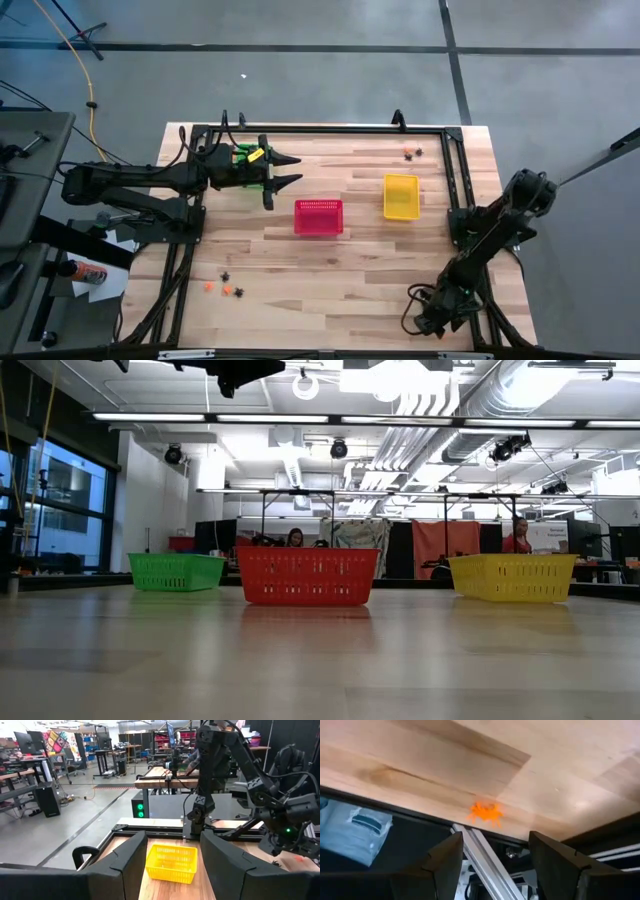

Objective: Sort Halloween decoration
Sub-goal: Put the orange spider toy into the red bin

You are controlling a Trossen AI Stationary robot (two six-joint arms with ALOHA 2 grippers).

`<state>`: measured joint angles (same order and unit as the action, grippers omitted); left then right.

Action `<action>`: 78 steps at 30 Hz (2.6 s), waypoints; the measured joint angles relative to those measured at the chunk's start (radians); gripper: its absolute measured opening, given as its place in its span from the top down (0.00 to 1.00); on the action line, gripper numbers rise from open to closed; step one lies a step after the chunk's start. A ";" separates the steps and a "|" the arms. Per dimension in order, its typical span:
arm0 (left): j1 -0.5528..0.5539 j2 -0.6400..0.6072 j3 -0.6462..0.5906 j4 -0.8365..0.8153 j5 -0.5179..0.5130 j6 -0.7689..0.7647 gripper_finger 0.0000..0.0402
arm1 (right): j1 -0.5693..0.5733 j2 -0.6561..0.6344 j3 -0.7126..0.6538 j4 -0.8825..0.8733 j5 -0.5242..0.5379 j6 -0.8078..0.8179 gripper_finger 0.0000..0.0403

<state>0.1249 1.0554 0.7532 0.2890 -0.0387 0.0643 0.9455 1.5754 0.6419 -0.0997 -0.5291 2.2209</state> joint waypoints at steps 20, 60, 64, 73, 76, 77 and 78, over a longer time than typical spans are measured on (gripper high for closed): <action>0.000 0.000 0.000 -0.001 0.000 -0.007 0.57 | 0.000 0.110 0.027 0.007 -0.020 -0.015 0.76; -0.001 -0.107 0.001 0.006 -0.056 -0.219 0.57 | -0.431 -0.364 0.024 0.020 0.426 -1.397 1.00; -0.001 -0.107 0.001 0.002 -0.055 -0.297 0.57 | -0.630 -0.354 0.024 0.095 0.467 -1.702 1.00; -0.001 -0.107 0.001 0.063 -0.053 -0.325 0.57 | -0.961 -0.332 0.026 0.627 0.480 -2.006 1.00; -0.001 -0.107 0.001 0.075 -0.053 -0.324 0.57 | -0.998 -0.332 0.072 0.638 0.478 -2.063 1.00; -0.001 -0.107 0.001 0.076 -0.053 -0.324 0.57 | -1.002 -0.332 0.098 0.626 0.474 -2.089 1.00; -0.001 -0.107 0.001 0.076 -0.053 -0.324 0.57 | -1.005 -0.329 0.127 0.606 0.471 -2.120 1.00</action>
<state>0.1238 0.9482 0.7540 0.3649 -0.0914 -0.2600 -0.0593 1.2465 0.7689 0.5060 -0.0579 0.1011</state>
